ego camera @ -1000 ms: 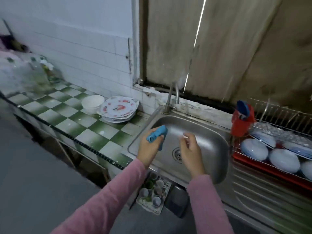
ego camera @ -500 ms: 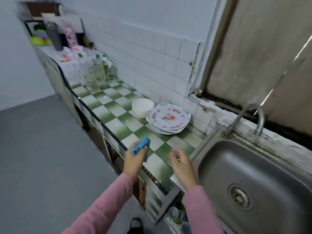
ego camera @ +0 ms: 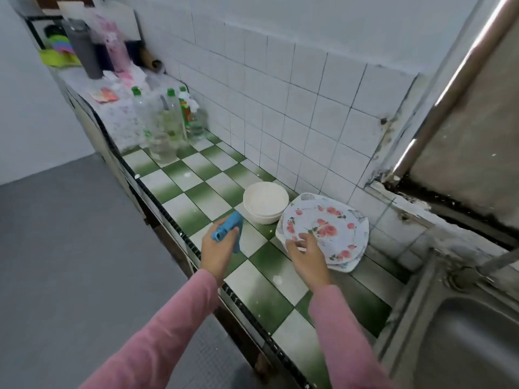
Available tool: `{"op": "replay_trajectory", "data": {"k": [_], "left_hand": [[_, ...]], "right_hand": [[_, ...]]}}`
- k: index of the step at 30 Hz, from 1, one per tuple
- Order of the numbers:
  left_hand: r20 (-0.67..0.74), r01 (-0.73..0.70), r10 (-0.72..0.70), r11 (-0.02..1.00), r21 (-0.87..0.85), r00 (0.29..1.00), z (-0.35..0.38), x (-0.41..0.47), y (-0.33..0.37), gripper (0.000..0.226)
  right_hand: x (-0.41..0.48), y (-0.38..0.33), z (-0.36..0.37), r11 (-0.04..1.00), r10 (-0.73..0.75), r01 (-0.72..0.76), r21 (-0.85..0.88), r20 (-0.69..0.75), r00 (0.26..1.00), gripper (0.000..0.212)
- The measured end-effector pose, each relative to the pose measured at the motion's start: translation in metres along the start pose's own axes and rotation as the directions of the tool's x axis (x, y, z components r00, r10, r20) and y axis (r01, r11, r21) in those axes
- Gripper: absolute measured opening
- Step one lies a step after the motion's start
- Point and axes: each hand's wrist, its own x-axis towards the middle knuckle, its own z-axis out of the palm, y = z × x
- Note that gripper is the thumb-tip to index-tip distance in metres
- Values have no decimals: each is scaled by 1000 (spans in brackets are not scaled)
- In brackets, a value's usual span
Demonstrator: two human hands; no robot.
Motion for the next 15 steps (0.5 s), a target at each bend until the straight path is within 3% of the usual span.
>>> {"op": "replay_trajectory", "data": {"k": [5, 12, 15], "left_hand": [[32, 7, -8, 1000, 17, 999, -12, 70, 4, 28], [135, 31, -36, 999, 41, 990, -21, 168, 18, 17], [220, 43, -58, 997, 70, 974, -28, 202, 25, 21]], "right_hand": [[50, -7, 35, 997, 76, -76, -29, -23, 997, 61], [112, -26, 90, 990, 136, -142, -16, -215, 967, 98], [132, -41, 109, 977, 114, -165, -138, -322, 940, 117]]}}
